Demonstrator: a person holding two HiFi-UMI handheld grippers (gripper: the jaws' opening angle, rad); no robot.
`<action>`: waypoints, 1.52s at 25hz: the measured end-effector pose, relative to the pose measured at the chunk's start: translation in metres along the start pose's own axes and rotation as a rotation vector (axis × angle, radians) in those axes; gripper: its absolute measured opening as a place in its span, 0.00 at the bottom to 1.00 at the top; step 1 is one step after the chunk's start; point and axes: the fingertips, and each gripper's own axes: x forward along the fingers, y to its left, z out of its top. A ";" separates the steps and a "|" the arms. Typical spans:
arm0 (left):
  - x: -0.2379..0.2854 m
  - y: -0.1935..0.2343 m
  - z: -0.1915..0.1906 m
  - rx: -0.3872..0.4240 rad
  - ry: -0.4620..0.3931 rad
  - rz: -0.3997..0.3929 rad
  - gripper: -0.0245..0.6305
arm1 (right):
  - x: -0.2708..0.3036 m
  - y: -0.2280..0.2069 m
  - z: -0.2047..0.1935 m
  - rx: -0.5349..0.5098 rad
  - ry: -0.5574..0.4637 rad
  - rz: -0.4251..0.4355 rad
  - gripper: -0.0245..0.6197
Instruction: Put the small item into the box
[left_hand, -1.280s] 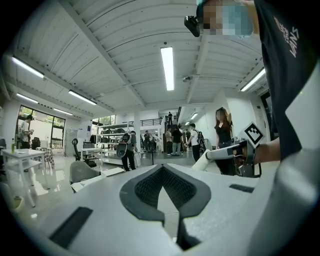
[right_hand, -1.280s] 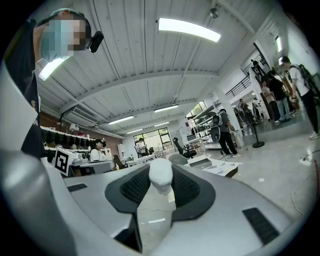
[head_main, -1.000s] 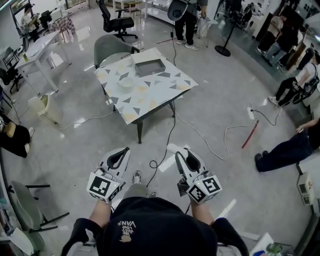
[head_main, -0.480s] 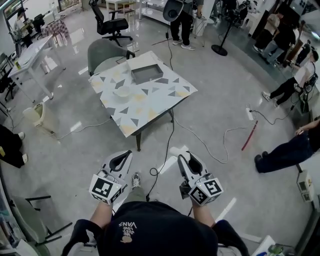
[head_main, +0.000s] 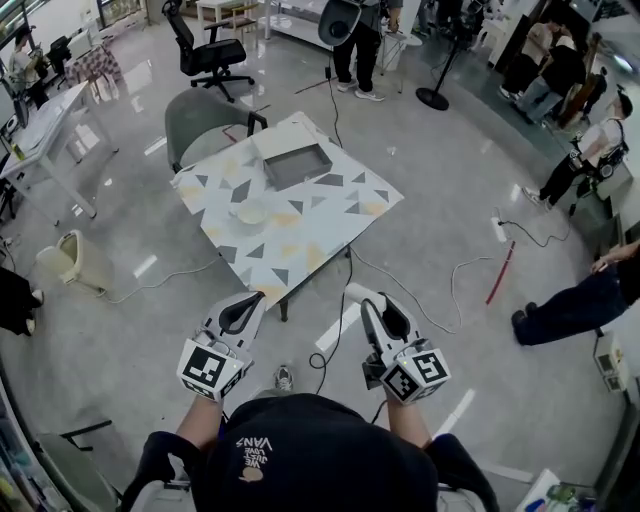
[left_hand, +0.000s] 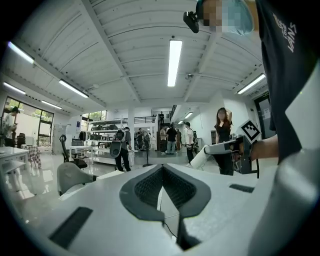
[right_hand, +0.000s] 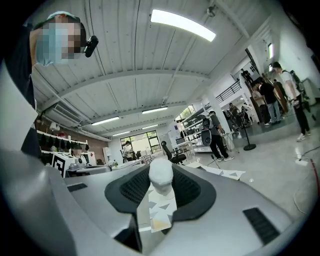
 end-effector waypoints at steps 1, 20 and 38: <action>0.004 0.007 -0.001 0.000 0.002 -0.010 0.05 | 0.007 -0.001 -0.001 0.002 -0.001 -0.010 0.23; 0.110 0.055 -0.019 -0.055 0.050 0.026 0.05 | 0.090 -0.095 0.013 0.041 0.021 -0.004 0.23; 0.273 0.043 0.004 -0.098 0.021 0.310 0.05 | 0.183 -0.255 0.066 -0.002 0.115 0.281 0.23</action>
